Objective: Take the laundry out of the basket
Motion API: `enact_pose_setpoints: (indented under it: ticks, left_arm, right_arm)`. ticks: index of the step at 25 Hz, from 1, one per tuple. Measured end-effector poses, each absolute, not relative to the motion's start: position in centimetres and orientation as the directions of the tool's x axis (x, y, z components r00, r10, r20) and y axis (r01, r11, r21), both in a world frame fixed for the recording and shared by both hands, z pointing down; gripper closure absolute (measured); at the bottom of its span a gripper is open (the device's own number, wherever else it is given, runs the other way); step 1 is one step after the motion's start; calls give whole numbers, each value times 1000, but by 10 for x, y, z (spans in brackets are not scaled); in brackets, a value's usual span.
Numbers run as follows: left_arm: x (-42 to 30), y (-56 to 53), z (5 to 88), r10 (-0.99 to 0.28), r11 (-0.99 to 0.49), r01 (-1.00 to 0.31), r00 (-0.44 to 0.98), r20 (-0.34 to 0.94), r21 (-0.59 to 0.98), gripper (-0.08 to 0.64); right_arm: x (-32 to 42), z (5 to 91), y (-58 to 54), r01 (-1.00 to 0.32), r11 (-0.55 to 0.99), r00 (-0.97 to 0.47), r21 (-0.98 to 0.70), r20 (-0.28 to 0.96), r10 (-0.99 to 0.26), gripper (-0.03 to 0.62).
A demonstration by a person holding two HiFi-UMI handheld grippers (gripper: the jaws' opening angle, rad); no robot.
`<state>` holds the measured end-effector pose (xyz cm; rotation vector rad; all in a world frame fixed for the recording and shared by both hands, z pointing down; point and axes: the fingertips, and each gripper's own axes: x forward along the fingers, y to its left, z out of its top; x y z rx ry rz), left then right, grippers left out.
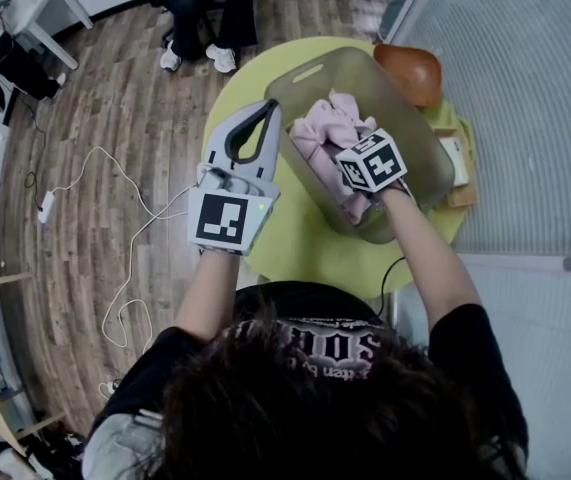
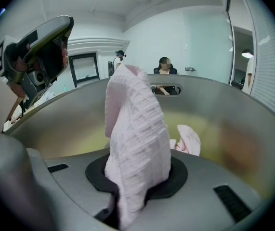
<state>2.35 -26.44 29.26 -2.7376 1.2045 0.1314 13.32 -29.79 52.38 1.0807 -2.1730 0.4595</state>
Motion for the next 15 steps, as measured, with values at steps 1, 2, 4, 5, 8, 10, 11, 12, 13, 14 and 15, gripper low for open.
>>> enact_pose_setpoints:
  ticks: [1, 2, 4, 5, 8, 10, 11, 12, 13, 14, 15]
  left_arm:
    - [23, -263, 292, -726, -666, -739, 673, -140, -101, 560]
    - [23, -262, 291, -727, -664, -740, 672, -141, -103, 560]
    - [23, -260, 290, -730, -660, -744, 668, -142, -104, 560]
    - [23, -259, 290, -732, -658, -745, 667, -142, -106, 560]
    - [24, -255, 289, -734, -654, -748, 664, -141, -114, 560]
    - [25, -254, 289, -739, -649, -752, 659, -140, -115, 560]
    - [25, -253, 289, -742, -645, -755, 656, -138, -114, 560]
    - [25, -253, 289, -746, -642, -758, 652, -137, -114, 560]
    - [25, -252, 288, -749, -638, -762, 648, -137, -114, 560]
    - [25, -252, 287, -751, -635, -764, 645, -138, -116, 560]
    - [24, -251, 287, -753, -632, -766, 643, -140, -118, 560]
  right_arm:
    - [133, 522, -297, -804, 594, -442, -20, 688, -575, 486]
    - [133, 519, -297, -806, 591, -444, -21, 681, -582, 488]
    - [134, 514, -297, -811, 585, -454, -31, 665, -594, 489]
    - [134, 511, -296, -813, 581, -460, -42, 658, -596, 489]
    - [137, 504, -292, -816, 572, -479, -77, 643, -597, 492]
    - [139, 498, -291, -817, 570, -489, -87, 627, -606, 492]
    - [140, 495, -291, -818, 568, -495, -91, 614, -615, 492]
    - [142, 490, -291, -819, 566, -501, -95, 598, -625, 492]
    - [143, 486, -291, -820, 564, -506, -96, 582, -636, 492]
    - [144, 481, -292, -822, 561, -510, -98, 566, -648, 492]
    - [145, 477, -292, -824, 558, -512, -98, 552, -659, 492]
